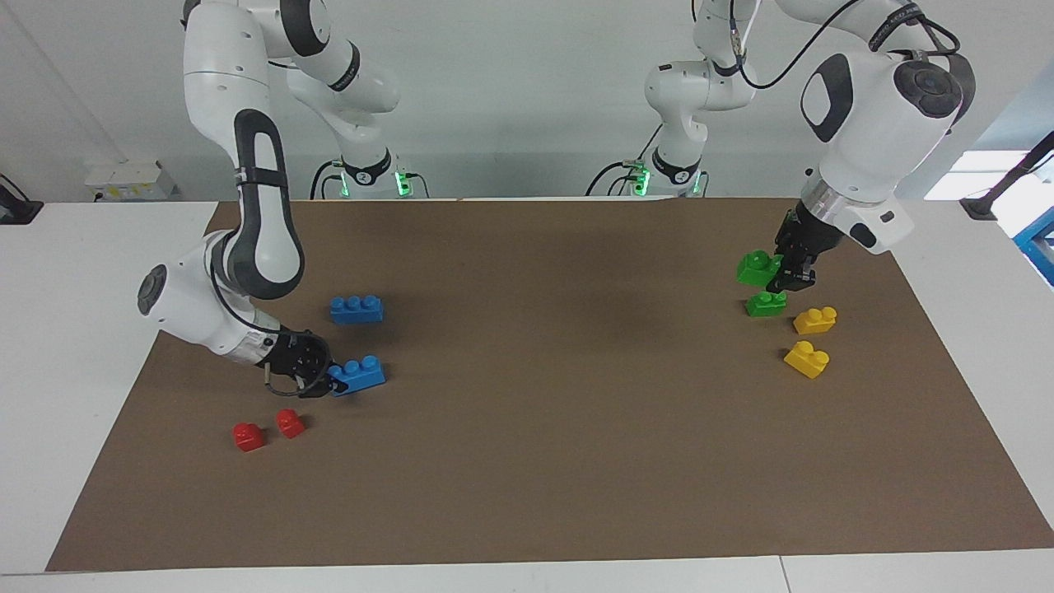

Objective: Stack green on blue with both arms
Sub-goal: 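Lift the green brick with the left gripper while the right gripper grasps blue, then carry the blue brick to the table center with the right gripper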

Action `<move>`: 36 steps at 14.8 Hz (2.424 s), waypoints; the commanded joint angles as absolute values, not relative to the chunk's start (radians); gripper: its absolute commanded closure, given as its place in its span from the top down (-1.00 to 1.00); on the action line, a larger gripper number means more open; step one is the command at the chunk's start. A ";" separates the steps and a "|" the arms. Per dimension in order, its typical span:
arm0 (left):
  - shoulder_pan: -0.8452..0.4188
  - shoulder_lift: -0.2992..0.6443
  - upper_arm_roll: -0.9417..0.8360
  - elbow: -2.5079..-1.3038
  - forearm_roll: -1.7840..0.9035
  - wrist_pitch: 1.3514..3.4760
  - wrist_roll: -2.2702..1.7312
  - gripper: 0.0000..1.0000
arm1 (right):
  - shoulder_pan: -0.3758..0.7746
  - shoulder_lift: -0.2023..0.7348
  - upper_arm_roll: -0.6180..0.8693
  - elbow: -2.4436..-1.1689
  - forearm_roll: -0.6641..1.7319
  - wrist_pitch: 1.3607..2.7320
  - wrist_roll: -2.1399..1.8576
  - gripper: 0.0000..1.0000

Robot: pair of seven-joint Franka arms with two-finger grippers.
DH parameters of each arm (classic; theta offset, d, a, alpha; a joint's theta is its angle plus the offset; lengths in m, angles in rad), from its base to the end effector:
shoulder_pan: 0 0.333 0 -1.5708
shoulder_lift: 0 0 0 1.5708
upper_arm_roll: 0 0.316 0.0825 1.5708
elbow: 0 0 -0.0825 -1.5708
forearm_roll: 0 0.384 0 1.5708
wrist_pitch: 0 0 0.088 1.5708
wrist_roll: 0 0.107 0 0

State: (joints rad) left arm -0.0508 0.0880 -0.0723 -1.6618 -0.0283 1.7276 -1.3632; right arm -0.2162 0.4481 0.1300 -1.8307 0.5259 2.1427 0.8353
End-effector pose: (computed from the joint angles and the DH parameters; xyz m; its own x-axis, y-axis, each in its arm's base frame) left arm 0.5835 -0.0733 0.5446 0.3195 0.9468 -0.0380 0.9472 -0.3203 -0.0145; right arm 0.6325 -0.0386 0.2848 0.3113 -0.8341 -0.4554 -0.9502 -0.2792 -0.1382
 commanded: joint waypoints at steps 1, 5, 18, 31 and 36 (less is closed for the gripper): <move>-0.060 0.071 -0.064 -1.677 -0.040 1.720 -1.394 -1.00 | -0.218 0.440 0.135 -1.839 0.549 2.145 0.815 -1.00; -0.060 0.071 -0.064 -1.675 -0.040 1.718 -1.394 -1.00 | -0.192 0.419 0.146 -1.825 0.554 2.111 0.886 -1.00; -0.136 0.074 -0.066 -1.661 -0.051 1.743 -1.653 -1.00 | 0.043 0.322 0.224 -1.801 0.592 2.180 1.371 -1.00; -0.232 0.072 -0.066 -1.672 -0.049 1.790 -1.861 -1.00 | 0.236 0.351 0.222 -1.875 0.661 2.434 1.572 -1.00; -0.233 0.071 -0.066 -1.675 -0.049 1.792 -1.861 -1.00 | 0.288 0.380 0.222 -1.901 0.661 2.522 1.595 -1.00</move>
